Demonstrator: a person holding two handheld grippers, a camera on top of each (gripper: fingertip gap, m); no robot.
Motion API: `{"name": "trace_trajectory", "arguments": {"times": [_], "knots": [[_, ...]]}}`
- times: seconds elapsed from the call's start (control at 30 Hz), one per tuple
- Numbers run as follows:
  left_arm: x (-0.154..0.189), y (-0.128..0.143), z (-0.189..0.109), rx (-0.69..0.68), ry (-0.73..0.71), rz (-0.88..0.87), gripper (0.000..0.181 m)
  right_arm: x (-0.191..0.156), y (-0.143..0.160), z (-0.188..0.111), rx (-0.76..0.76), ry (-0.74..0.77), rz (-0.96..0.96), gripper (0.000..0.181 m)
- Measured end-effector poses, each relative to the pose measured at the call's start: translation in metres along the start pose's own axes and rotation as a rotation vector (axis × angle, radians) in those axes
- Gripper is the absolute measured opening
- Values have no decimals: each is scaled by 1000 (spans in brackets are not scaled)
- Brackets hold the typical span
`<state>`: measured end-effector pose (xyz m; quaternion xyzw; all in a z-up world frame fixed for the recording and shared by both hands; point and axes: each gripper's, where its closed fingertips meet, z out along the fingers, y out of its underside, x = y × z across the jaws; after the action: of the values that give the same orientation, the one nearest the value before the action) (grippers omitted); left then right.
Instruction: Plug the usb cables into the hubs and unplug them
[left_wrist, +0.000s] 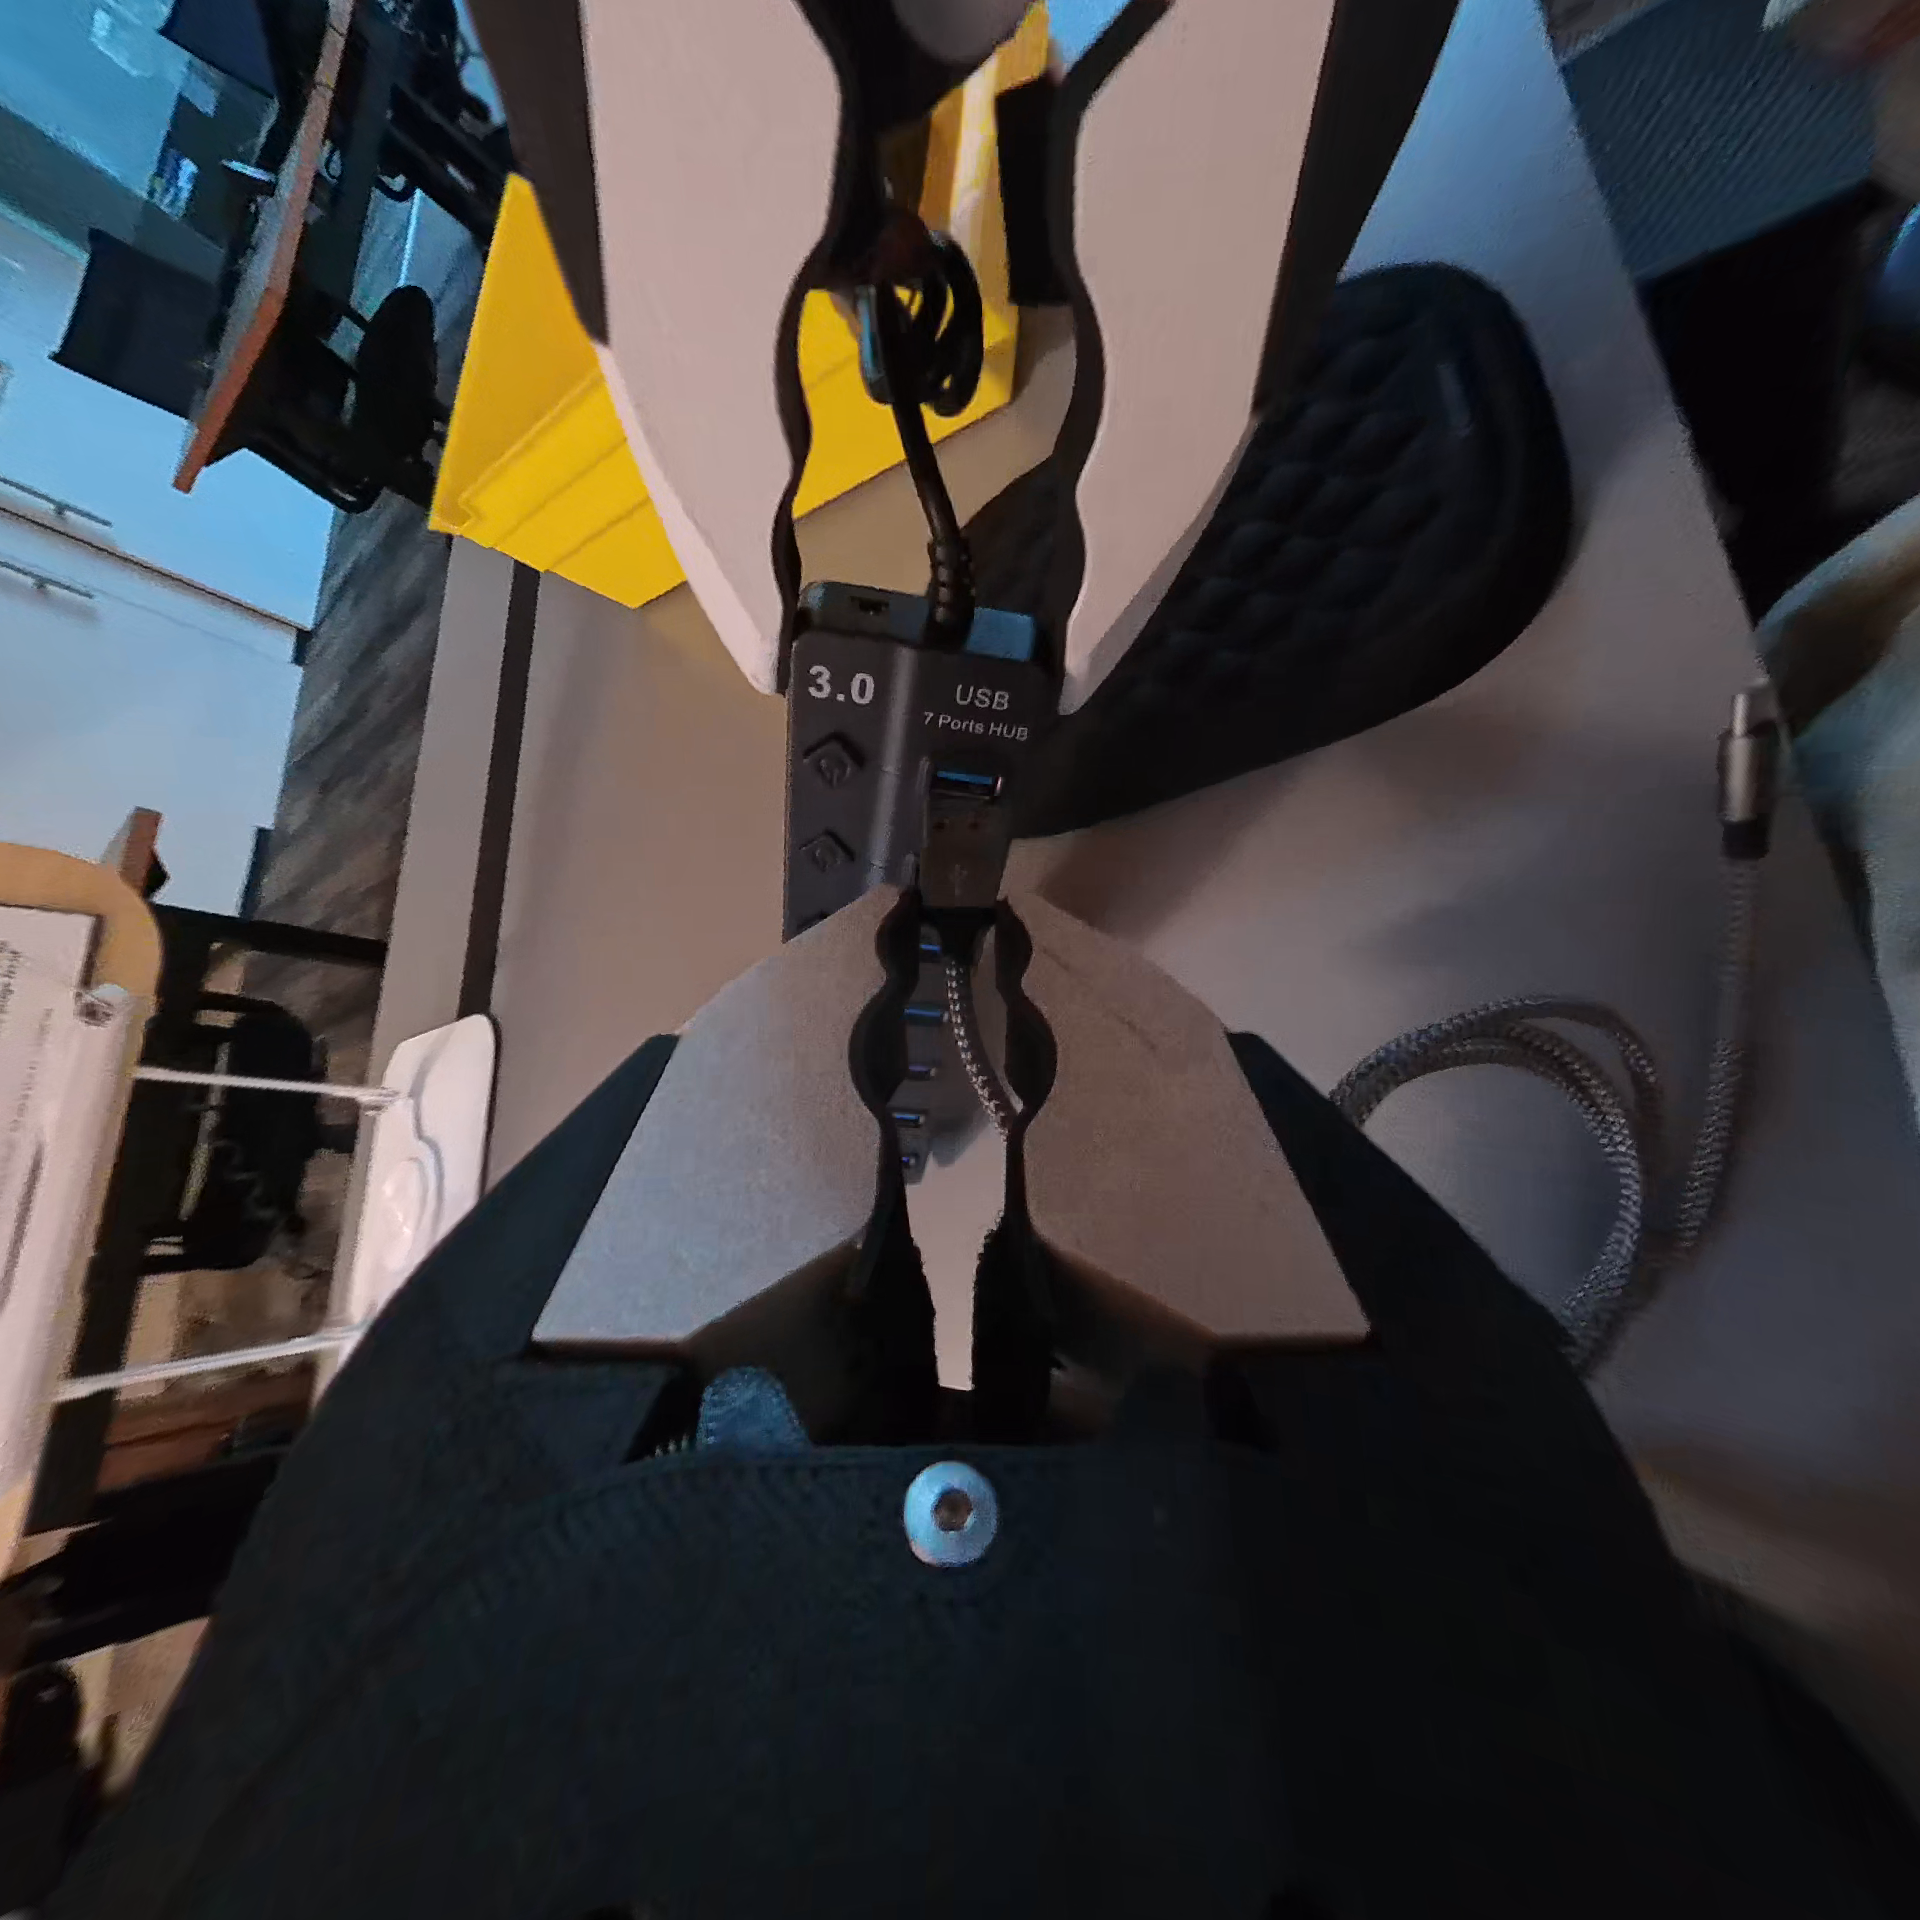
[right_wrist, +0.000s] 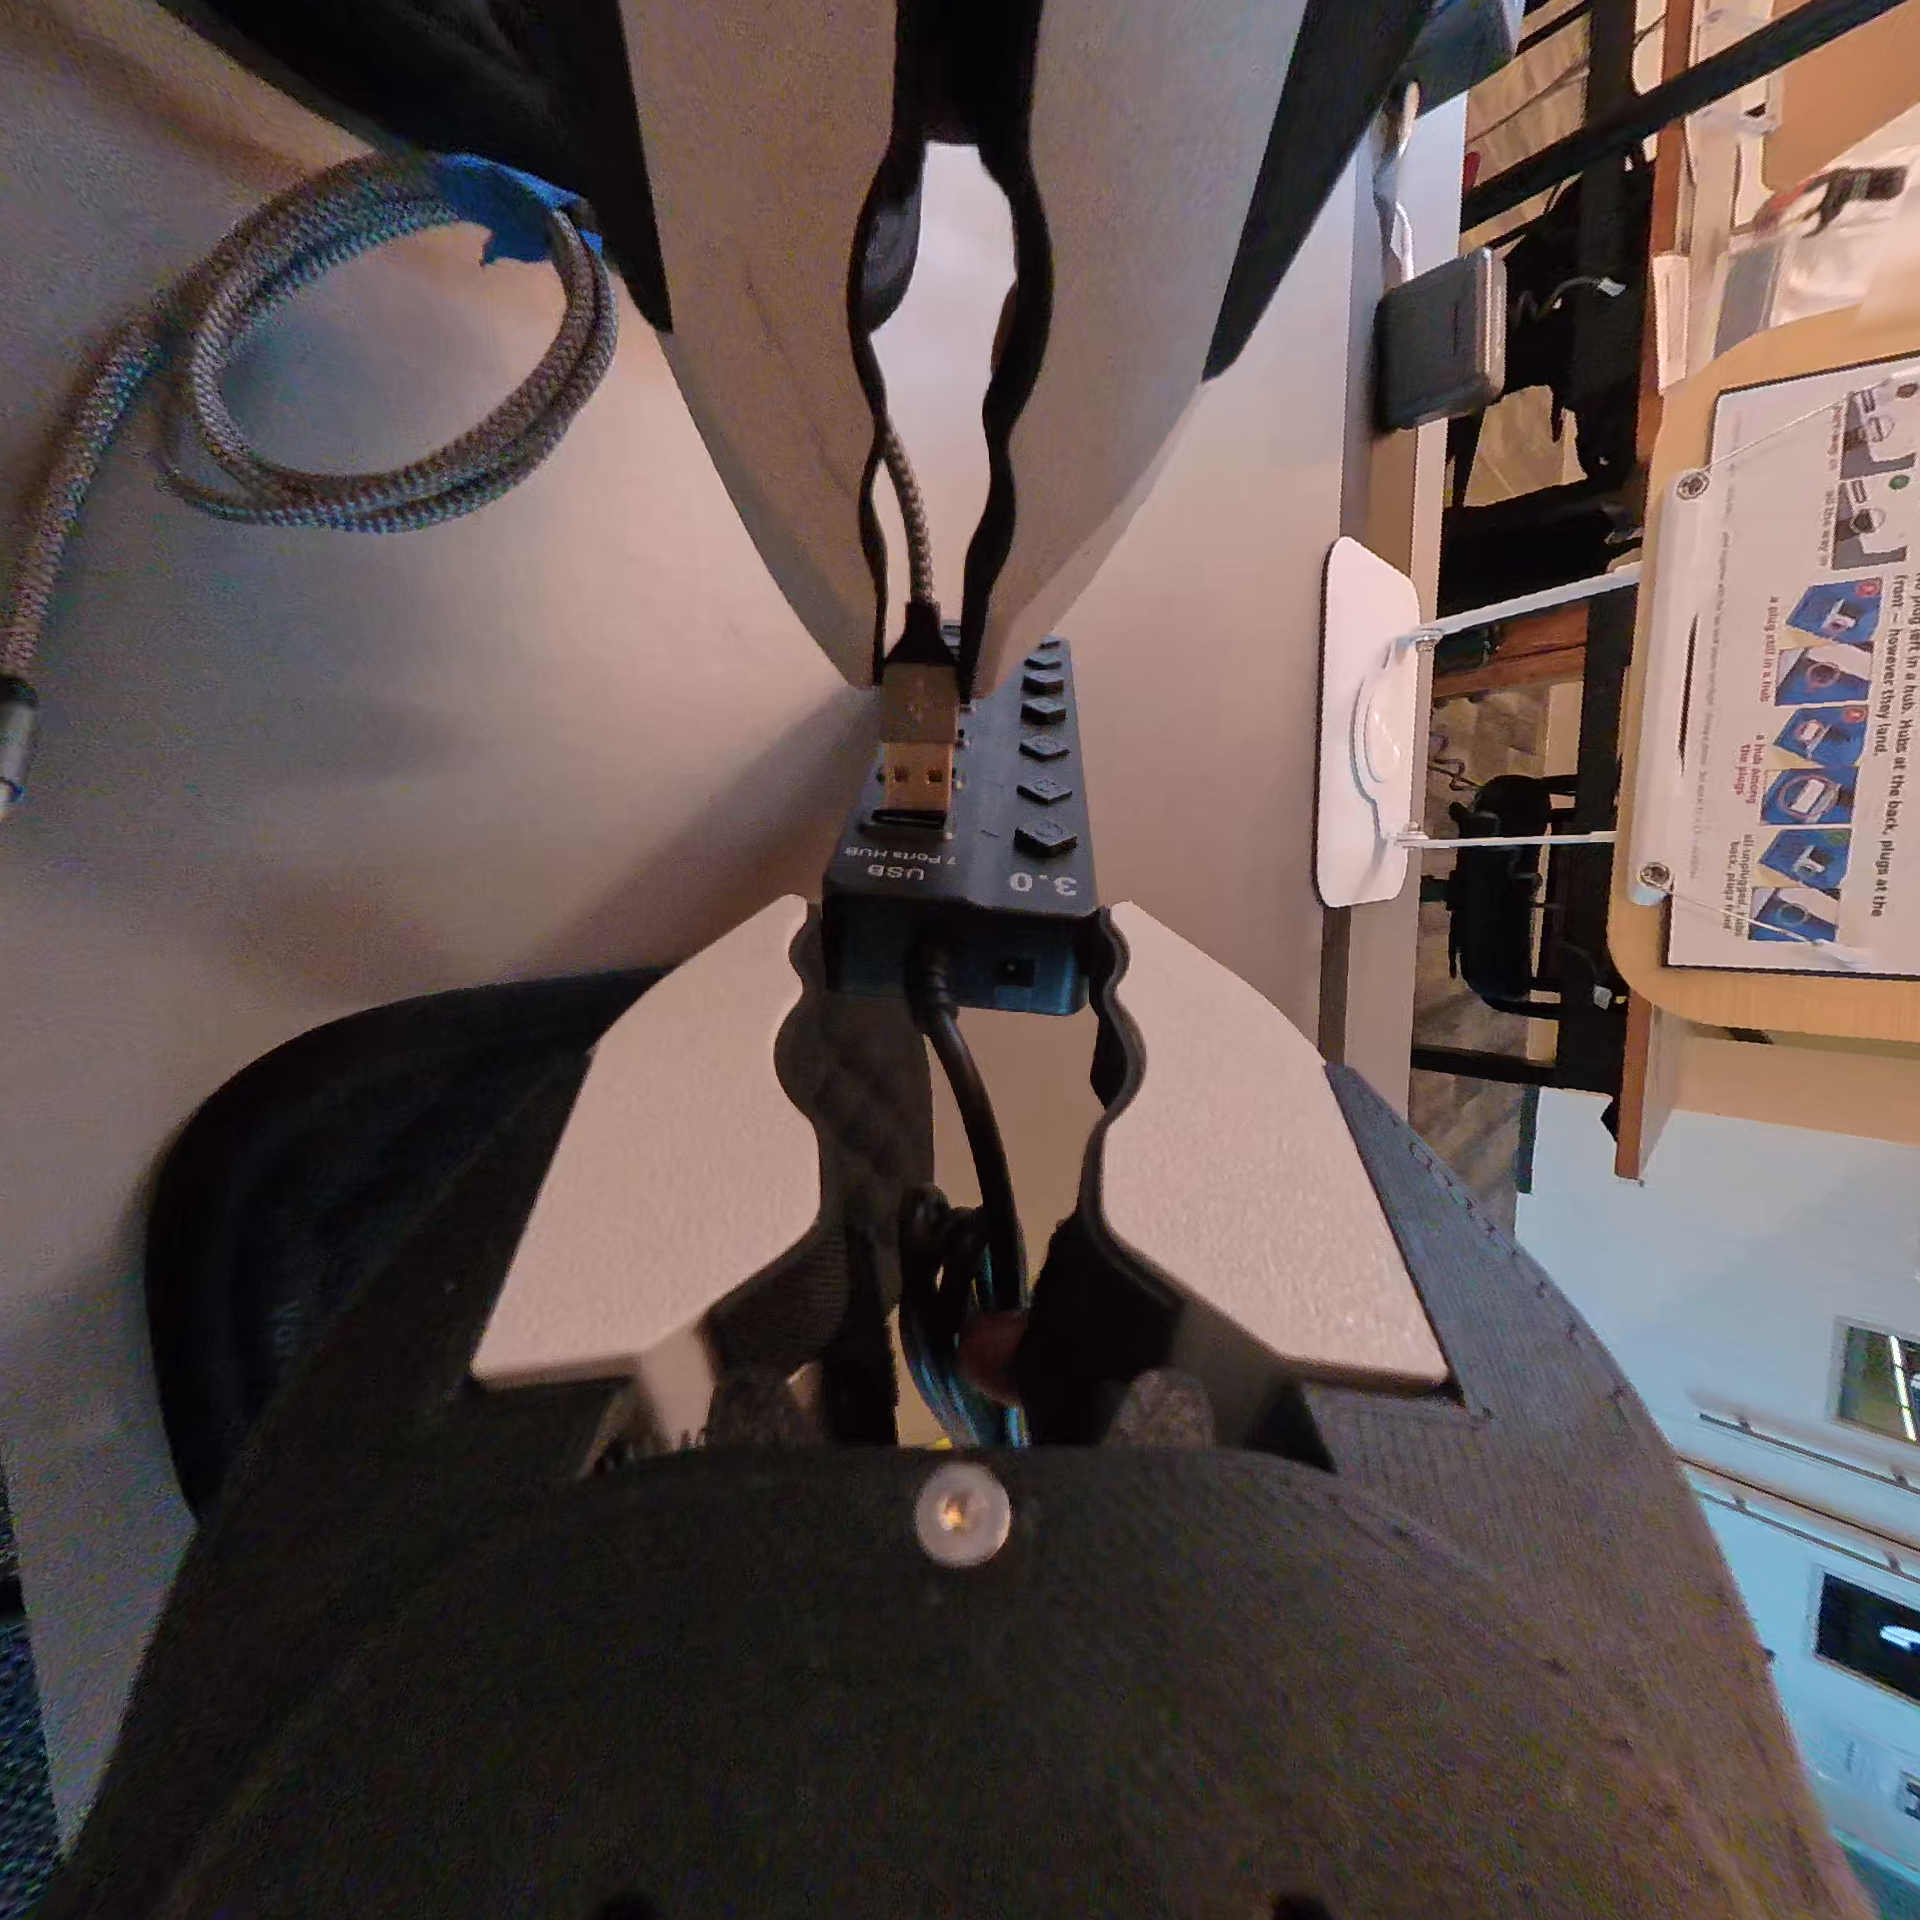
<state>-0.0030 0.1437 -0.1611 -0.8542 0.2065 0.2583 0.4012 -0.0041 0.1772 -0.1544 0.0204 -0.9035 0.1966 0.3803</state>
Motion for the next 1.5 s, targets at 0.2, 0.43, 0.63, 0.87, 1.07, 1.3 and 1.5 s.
{"name": "trace_trajectory", "arguments": {"times": [0.2, 0.43, 0.63, 0.87, 1.07, 1.3, 1.5], "knots": [[-1, -5, -2, -36, -23, 121, 14, 0, 0, 0, 1, 1, 5, 50], [-1, -4, -2, -108, -27, 201, 14, 0, -2, 1, 1, 9, -4, 50], [0, -2, -2, -169, -19, 213, 14, 0, -6, 1, 20, 10, 12, 50], [2, -7, 0, -116, -3, 166, 14, -1, -10, 2, 79, 25, 1, 49], [4, -6, 9, -51, 61, 212, 14, 0, -9, 5, 74, 33, -28, 49], [4, -12, 18, 36, 108, 148, 15, -1, 0, 4, 70, 29, -1, 49], [-15, -28, 10, 172, -37, -18, 34, -1, 19, 2, 131, -44, 216, 50]]}}
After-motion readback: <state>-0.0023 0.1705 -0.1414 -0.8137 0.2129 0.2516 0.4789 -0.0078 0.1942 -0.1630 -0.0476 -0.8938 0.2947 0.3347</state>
